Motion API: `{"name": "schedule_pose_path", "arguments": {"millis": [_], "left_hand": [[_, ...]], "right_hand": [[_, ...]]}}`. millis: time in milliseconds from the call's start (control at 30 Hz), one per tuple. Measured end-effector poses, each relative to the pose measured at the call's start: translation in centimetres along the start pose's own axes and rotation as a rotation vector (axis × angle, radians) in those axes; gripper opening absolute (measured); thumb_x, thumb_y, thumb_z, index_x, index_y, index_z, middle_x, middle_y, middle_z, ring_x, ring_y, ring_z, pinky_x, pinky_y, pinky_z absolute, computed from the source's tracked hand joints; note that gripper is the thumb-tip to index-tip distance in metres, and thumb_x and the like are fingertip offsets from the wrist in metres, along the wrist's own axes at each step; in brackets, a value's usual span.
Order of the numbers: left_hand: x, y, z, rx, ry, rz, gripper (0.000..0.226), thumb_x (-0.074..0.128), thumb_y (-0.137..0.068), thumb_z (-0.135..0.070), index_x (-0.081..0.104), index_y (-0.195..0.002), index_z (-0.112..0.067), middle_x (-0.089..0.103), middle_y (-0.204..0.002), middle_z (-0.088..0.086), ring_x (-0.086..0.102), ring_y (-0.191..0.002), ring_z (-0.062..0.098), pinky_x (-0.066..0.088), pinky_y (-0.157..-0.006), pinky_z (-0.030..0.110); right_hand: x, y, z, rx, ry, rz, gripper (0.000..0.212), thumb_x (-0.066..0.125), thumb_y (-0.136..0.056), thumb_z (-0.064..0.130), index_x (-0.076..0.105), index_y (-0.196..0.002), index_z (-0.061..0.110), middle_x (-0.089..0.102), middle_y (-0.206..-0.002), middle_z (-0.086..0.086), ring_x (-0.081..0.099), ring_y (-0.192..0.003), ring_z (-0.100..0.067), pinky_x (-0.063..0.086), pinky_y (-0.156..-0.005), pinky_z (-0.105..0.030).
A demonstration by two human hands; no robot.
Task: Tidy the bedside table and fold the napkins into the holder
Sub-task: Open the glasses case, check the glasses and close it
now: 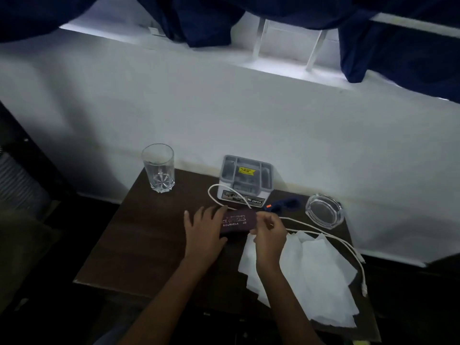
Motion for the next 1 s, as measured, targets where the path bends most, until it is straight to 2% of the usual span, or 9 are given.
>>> {"name": "schedule_pose_path", "arguments": {"millis": [133,167,233,367,467,567,733,900,1000], "left_hand": [[-0.2,-0.5,0.9,-0.012,0.033,-0.001,0.061,0.06,-0.084,-0.038,0.034,-0.14,-0.033,0.045,-0.14,-0.007,0.041,-0.129,0.017,0.011,-0.116,0.047],[-0.5,-0.6,1.0,0.006,0.078,-0.011,0.06,0.062,-0.083,-0.037,0.039,-0.138,-0.032,0.048,-0.137,-0.006,0.044,-0.126,0.017,0.017,-0.115,0.043],[-1.5,-0.6,1.0,0.013,0.3,-0.029,0.058,0.068,-0.08,-0.032,0.047,-0.133,-0.028,0.054,-0.13,-0.006,0.051,-0.118,0.016,0.035,-0.103,0.032],[-3.8,0.0,1.4,-0.037,0.956,0.198,0.05,0.07,-0.081,-0.019,0.053,-0.128,-0.021,0.057,-0.126,-0.004,0.056,-0.105,0.007,0.043,-0.086,0.019],[-4.9,1.1,1.2,-0.006,1.144,0.347,0.031,0.065,-0.085,-0.023,0.057,-0.111,-0.037,0.061,-0.122,0.002,0.06,-0.105,0.01,0.05,-0.079,0.019],[-5.3,2.2,0.6,0.003,1.223,0.472,0.026,0.058,-0.089,-0.025,0.056,-0.109,-0.041,0.063,-0.118,0.002,0.063,-0.105,0.017,0.054,-0.079,0.026],[-5.1,3.1,0.6,-0.015,1.178,0.526,0.019,0.052,-0.094,-0.023,0.054,-0.106,-0.038,0.065,-0.105,-0.005,0.063,-0.093,0.012,0.052,-0.077,0.027],[-4.5,2.6,0.4,0.012,1.042,0.33,0.014,0.052,-0.093,-0.029,0.056,-0.105,-0.022,0.065,-0.095,-0.002,0.063,-0.08,0.008,0.052,-0.064,0.016],[-4.3,2.2,0.6,0.107,0.885,0.221,0.015,0.057,-0.09,-0.028,0.06,-0.102,-0.018,0.066,-0.099,0.004,0.063,-0.088,0.016,0.05,-0.076,0.025]], "right_hand": [[-0.1,-0.5,0.6,-0.014,-0.017,0.026,0.017,0.055,-0.087,0.004,0.065,-0.087,0.017,0.067,-0.099,-0.01,0.064,-0.092,-0.027,0.053,-0.067,-0.031],[-0.3,-0.4,1.0,-0.037,-0.022,0.016,0.021,0.054,-0.086,0.002,0.065,-0.083,0.02,0.067,-0.097,-0.008,0.063,-0.092,-0.025,0.054,-0.075,-0.037],[-0.7,-0.3,1.6,-0.103,-0.017,-0.002,0.025,0.053,-0.083,-0.003,0.063,-0.084,0.02,0.064,-0.097,-0.006,0.061,-0.092,-0.021,0.053,-0.082,-0.036],[-1.7,-0.5,2.2,-0.081,-0.105,0.058,0.025,0.06,-0.085,0.008,0.06,-0.108,0.018,0.052,-0.117,-0.004,0.055,-0.1,-0.014,0.047,-0.089,-0.03],[-1.8,0.1,2.3,0.122,-0.254,0.287,0.049,0.057,-0.089,0.032,0.042,-0.135,0.025,0.049,-0.13,-0.002,0.052,-0.114,-0.019,0.045,-0.096,-0.041],[-1.8,1.1,2.6,0.13,-0.352,0.458,0.048,0.051,-0.091,0.038,0.04,-0.136,0.027,0.058,-0.123,-0.004,0.062,-0.105,-0.024,0.054,-0.085,-0.043],[-2.0,2.0,2.9,0.084,-0.334,0.41,0.037,0.054,-0.09,0.033,0.049,-0.124,0.02,0.063,-0.103,-0.003,0.066,-0.09,-0.021,0.059,-0.067,-0.034],[-1.1,2.6,3.2,0.028,-0.219,0.367,0.049,0.067,-0.083,0.026,0.044,-0.125,0.017,0.058,-0.099,0.001,0.063,-0.082,-0.012,0.058,-0.053,-0.027],[-0.5,2.6,3.2,0.016,-0.171,0.342,0.054,0.071,-0.079,0.025,0.042,-0.125,0.019,0.054,-0.11,-0.002,0.06,-0.082,-0.011,0.057,-0.051,-0.026]]}}
Point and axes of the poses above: each hand's wrist, its own y-axis away from the middle knuckle, its own x-axis out of the palm, z = x × y, the point moved 2 cm from there along -y, towards the middle knuckle
